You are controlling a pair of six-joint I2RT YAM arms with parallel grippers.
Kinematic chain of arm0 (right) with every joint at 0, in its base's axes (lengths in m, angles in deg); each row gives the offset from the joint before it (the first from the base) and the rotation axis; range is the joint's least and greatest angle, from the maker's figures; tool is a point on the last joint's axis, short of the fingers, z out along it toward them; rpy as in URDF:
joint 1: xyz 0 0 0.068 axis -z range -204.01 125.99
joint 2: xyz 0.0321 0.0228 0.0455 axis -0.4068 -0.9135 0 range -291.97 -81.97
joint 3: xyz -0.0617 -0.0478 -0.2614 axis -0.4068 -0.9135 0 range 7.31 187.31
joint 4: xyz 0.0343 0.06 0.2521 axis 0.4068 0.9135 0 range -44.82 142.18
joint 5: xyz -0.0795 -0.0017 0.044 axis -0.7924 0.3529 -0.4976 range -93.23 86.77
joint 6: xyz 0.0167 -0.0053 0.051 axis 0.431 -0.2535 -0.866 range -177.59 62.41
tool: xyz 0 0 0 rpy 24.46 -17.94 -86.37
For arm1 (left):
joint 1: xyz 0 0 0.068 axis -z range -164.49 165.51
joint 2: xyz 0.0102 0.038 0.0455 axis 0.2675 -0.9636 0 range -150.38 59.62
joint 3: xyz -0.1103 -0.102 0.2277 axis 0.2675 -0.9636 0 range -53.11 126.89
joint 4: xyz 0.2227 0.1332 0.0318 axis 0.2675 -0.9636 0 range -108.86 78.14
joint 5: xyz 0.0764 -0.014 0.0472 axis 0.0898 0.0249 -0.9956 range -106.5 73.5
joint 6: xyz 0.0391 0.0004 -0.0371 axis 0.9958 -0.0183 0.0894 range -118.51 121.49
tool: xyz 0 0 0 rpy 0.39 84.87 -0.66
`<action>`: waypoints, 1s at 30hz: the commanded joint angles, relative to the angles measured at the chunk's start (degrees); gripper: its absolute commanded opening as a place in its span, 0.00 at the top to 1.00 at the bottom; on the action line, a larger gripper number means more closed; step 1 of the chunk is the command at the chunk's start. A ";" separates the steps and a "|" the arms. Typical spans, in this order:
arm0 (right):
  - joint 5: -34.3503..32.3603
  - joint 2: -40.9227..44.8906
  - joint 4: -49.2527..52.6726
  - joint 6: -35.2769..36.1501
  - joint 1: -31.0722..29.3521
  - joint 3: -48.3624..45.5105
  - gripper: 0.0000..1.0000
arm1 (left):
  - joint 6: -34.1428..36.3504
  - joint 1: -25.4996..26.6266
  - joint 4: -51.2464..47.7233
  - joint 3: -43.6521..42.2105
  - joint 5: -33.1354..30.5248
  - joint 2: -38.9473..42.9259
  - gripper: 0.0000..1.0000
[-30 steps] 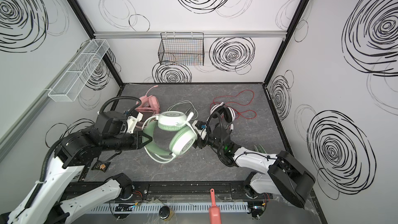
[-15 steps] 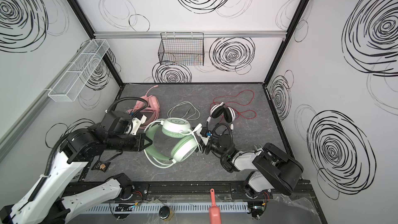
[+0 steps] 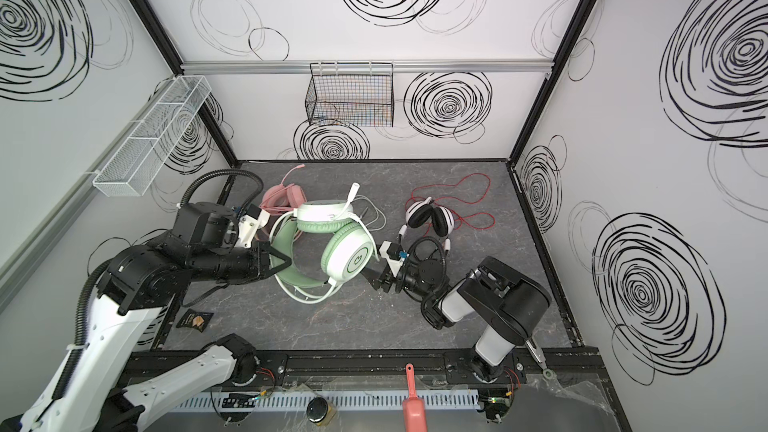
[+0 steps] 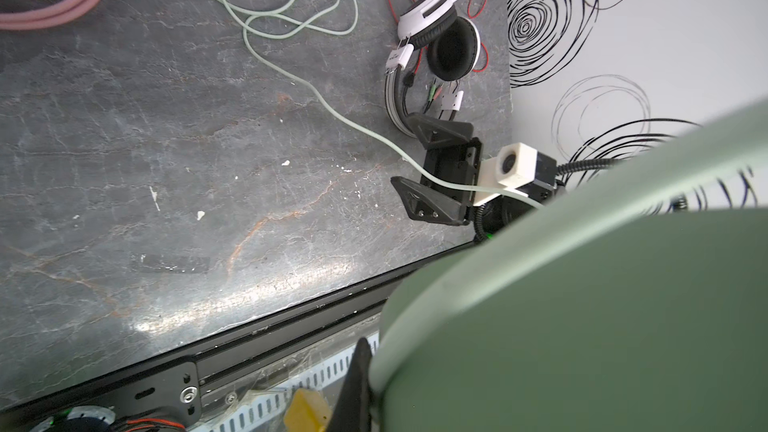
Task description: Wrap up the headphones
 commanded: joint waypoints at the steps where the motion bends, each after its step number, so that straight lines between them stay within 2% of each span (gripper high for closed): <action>1: 2.44 -2.68 -10.61 -1.24 1.06 3.01 0.34 | -2.01 -1.14 6.77 1.62 6.26 0.42 1.00; 4: 2.22 -5.23 -11.54 -1.87 1.10 5.25 0.34 | -2.18 -1.90 6.97 1.45 6.77 0.58 1.00; 9: 7.19 -11.49 -15.24 -2.71 1.03 10.48 0.34 | -2.48 -2.66 7.59 0.92 7.51 0.91 1.00; 13: 7.86 -17.62 -20.45 -4.50 1.05 14.99 0.35 | -2.49 -3.06 7.59 1.04 7.69 0.98 1.00; 14: 7.54 -19.27 -22.56 -5.59 1.10 15.84 0.38 | -2.49 -3.12 7.51 1.26 7.61 0.99 1.00; 19: 8.25 -22.32 -22.98 -7.70 0.97 19.02 0.66 | -2.49 -3.43 7.41 2.01 7.52 0.80 1.00; 20: 8.11 -22.25 -22.98 -7.64 0.89 18.88 0.67 | -2.48 -3.46 7.35 2.21 7.58 0.80 1.00; 22: 6.65 -21.83 -22.98 -7.00 0.88 18.13 0.64 | -2.47 -3.49 7.34 2.38 7.69 0.81 1.00; 24: 5.72 -21.37 -22.98 -6.60 0.97 17.86 0.51 | -2.49 -3.55 7.33 2.41 7.79 0.81 1.00; 26: 6.09 -21.59 -22.92 -5.74 1.07 18.62 0.46 | -2.49 -3.83 7.46 2.24 7.87 0.94 1.00; 30: 7.90 -23.15 -22.98 -6.55 1.17 21.26 0.53 | -2.49 -4.07 7.35 1.90 7.87 1.08 1.00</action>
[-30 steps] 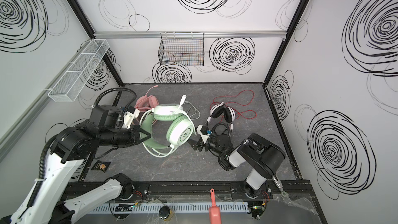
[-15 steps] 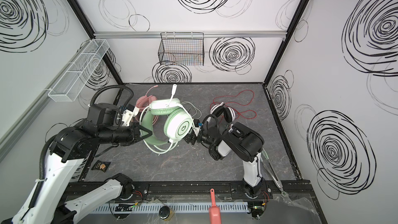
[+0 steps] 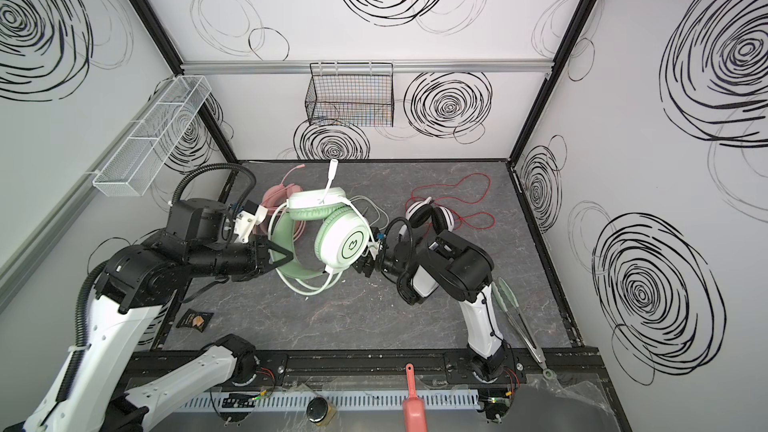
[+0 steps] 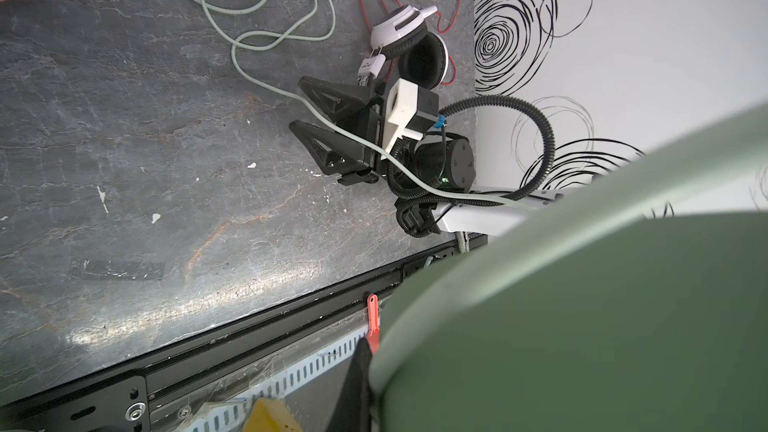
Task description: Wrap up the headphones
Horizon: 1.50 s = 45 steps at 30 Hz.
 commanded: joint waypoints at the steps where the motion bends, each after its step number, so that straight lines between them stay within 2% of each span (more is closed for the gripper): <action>1: 1.55 -0.95 -21.52 -0.20 0.16 2.78 0.55 | -0.52 -0.51 5.06 1.93 2.66 0.97 1.00; 6: 0.40 -1.08 -21.44 0.83 0.39 3.60 0.57 | -0.57 -0.87 5.17 1.55 2.73 1.23 1.00; 11: 2.34 -0.77 -21.53 -0.75 1.11 2.52 0.87 | -0.65 -1.21 5.23 1.44 2.64 1.40 1.00; 15: 3.27 3.31 -21.43 -2.58 1.02 -3.30 1.00 | -0.37 -1.80 4.61 2.09 -0.14 1.15 1.00; 17: 1.92 8.44 -19.04 -5.48 1.02 -8.91 1.00 | 0.09 -2.44 4.02 3.48 -4.22 0.77 1.00; 18: 0.64 11.93 -15.59 -7.55 1.02 -11.28 1.00 | 0.41 -2.74 3.74 4.52 -6.41 0.41 1.00; 19: -0.82 16.69 -7.62 -9.63 1.06 -13.34 1.00 | 0.46 -2.80 4.13 5.51 -8.98 0.26 1.00; 21: -3.21 28.72 17.72 -11.31 0.85 -13.17 1.00 | 0.59 -2.80 6.19 5.93 -14.52 0.51 1.00; 22: -5.68 35.37 36.33 -10.98 0.19 -10.90 1.00 | 1.30 -2.80 6.32 5.91 -18.35 0.18 1.00; 23: -9.08 41.51 51.01 -8.24 -1.32 -8.48 1.00 | 2.31 -2.78 6.34 5.73 -22.99 -0.46 1.00; 26: -19.37 55.68 73.27 0.38 -7.62 -4.82 1.00 | 4.05 -2.71 8.65 1.55 -31.95 -1.36 1.00; 30: -30.11 65.52 93.23 1.10 -12.66 3.96 1.00 | 4.14 -2.53 13.91 -3.19 -35.10 -2.04 1.00; 34: -39.76 64.49 111.70 0.08 -16.77 14.65 1.00 | 5.47 -2.77 15.17 -2.35 -38.77 -4.55 1.00; 37: -47.36 62.01 121.17 -1.47 -18.60 18.68 1.00 | 6.55 -4.14 15.61 -1.02 -40.88 -5.44 1.00; 41: -55.17 63.56 125.15 -3.97 -18.71 19.43 1.00 | 7.30 -10.31 17.19 -1.57 -38.50 -5.96 1.00; 45: -57.91 66.85 125.65 -3.82 -15.81 18.20 1.00 | 7.22 -21.84 20.22 -4.60 -30.95 -4.58 1.00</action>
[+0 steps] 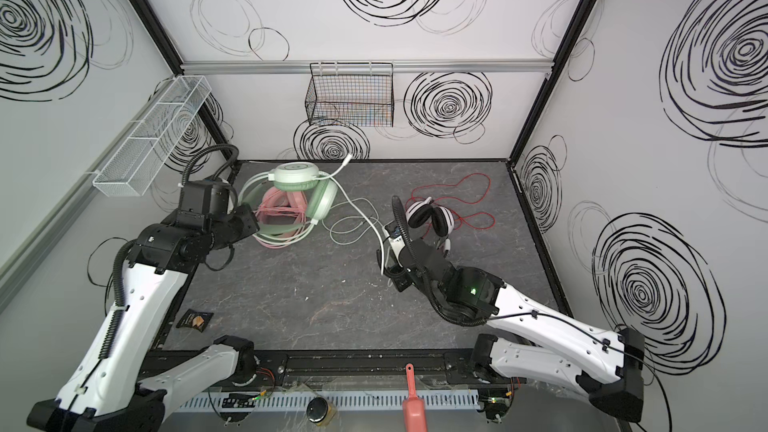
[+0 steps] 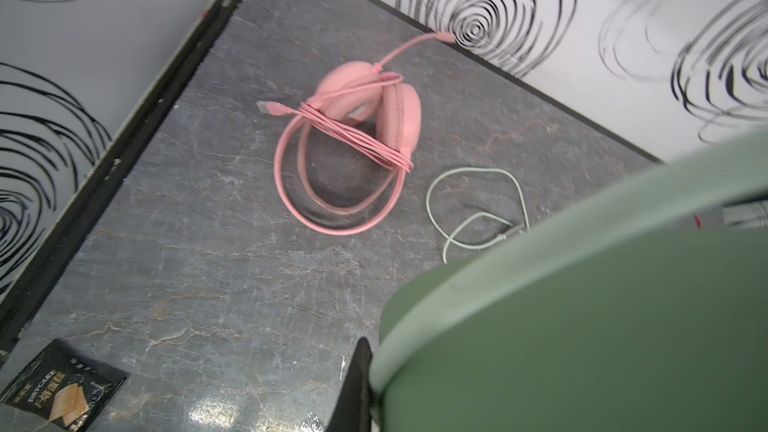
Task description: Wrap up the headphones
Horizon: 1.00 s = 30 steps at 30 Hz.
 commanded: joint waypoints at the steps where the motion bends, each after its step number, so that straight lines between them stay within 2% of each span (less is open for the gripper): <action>1: -5.96 3.21 5.22 -0.42 3.65 0.06 1.00 | -0.76 -9.06 9.33 -1.59 7.52 2.61 1.00; 2: -4.68 3.35 5.41 0.22 5.56 -0.26 1.00 | -1.11 -10.49 9.62 -1.94 8.50 3.13 1.00; 6: 1.56 4.18 4.42 2.75 12.66 0.02 1.00 | -2.02 -10.75 11.63 -3.74 10.24 3.59 1.00; 9: 2.33 4.58 4.66 5.61 13.39 3.83 1.00 | -1.15 -9.95 12.03 -4.35 9.23 2.91 1.00; 12: 1.88 3.78 6.94 9.69 11.33 9.75 1.00 | -0.60 -8.46 13.36 -5.57 9.10 1.67 1.00; 14: -4.59 2.46 9.21 11.43 6.82 13.57 1.00 | -0.17 -7.75 13.80 -6.13 7.84 0.41 1.00; 18: -21.37 -0.59 11.91 17.02 -7.55 19.79 1.00 | 0.11 -5.03 14.97 -6.92 6.62 -3.03 1.00; 22: -35.39 -8.99 16.83 21.84 -18.66 28.90 1.00 | -0.59 2.30 16.05 -7.14 2.69 -6.19 1.00; 27: -46.05 -18.91 19.67 28.42 -20.34 38.63 1.00 | -0.36 9.45 16.32 -6.97 0.48 -8.38 1.00; 30: -47.21 -20.19 15.21 34.79 -20.45 41.25 1.00 | 1.47 11.93 15.54 -7.64 -1.13 -8.43 1.00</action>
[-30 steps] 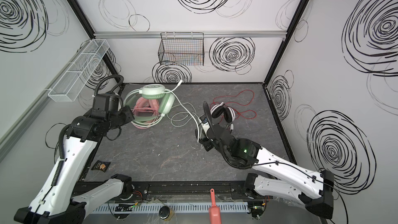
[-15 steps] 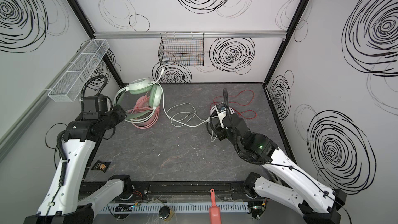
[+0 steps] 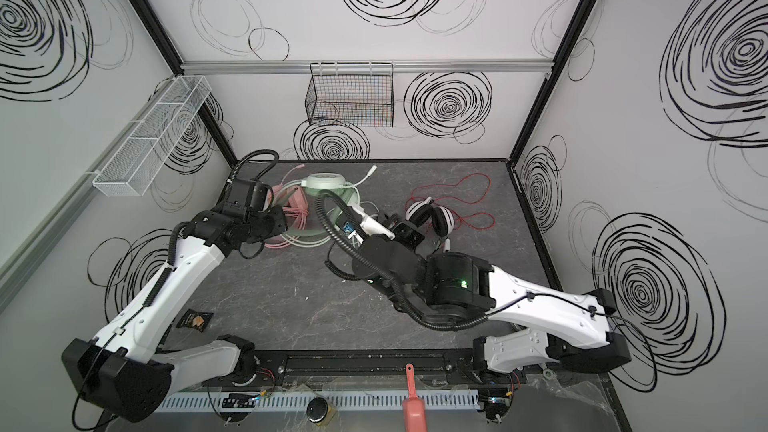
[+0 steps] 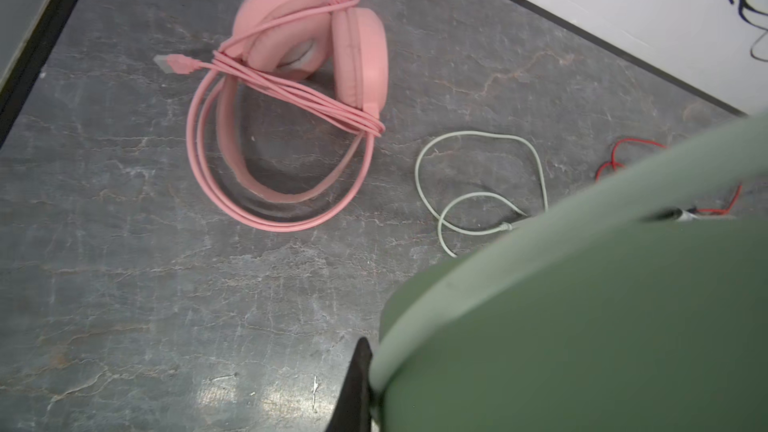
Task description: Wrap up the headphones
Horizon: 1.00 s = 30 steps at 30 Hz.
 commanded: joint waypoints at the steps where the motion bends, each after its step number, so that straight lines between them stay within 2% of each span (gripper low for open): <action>1: -8.56 0.67 -2.39 10.42 -0.58 3.31 1.00 | 1.34 1.97 4.77 -0.22 -2.69 1.05 1.00; 7: -19.42 -0.11 -16.50 29.83 0.34 0.59 1.00 | 3.45 5.80 2.34 -2.91 -6.92 2.14 1.00; 13: -20.75 4.27 -42.73 53.61 2.39 -6.97 1.00 | 4.44 7.88 2.17 -5.51 -5.55 5.68 1.00; 14: -20.63 4.51 -44.70 55.62 2.58 -7.61 1.00 | 4.67 8.56 2.08 -5.60 -5.12 5.92 1.00; 19: -18.96 3.49 -40.33 53.26 5.77 -6.79 1.00 | 4.63 12.95 0.31 -5.80 -8.82 8.00 1.00; 25: -15.54 2.30 -37.75 50.87 7.72 -5.77 1.00 | 5.17 16.99 -0.96 -7.96 -8.50 10.40 1.00; 30: -9.35 -1.60 -26.37 40.95 7.44 0.37 1.00 | 4.14 20.73 -0.33 -10.04 -7.45 10.56 1.00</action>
